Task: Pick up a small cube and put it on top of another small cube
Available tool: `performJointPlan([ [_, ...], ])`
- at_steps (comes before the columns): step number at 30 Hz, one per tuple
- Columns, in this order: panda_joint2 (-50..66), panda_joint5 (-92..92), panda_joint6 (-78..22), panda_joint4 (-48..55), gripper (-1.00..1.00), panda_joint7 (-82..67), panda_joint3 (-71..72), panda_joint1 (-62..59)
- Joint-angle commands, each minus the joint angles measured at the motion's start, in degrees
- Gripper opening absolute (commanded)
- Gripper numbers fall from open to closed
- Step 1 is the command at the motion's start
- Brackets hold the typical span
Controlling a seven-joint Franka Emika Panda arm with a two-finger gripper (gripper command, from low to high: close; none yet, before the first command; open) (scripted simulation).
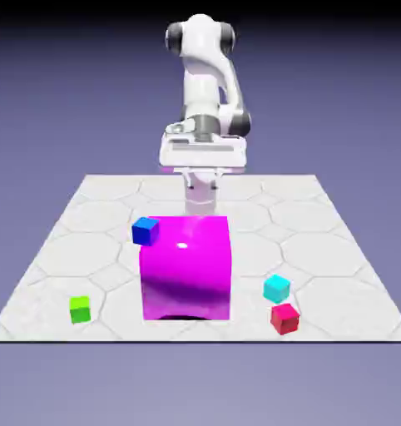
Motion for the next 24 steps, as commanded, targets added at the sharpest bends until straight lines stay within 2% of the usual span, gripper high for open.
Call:
performJointPlan([
  [1,2.1,-0.5,-1.1,1.3,0.00,0.5,0.7,0.1],
  [24,49.8,-11.3,-26.5,31.6,0.00,13.0,16.7,3.1],
])
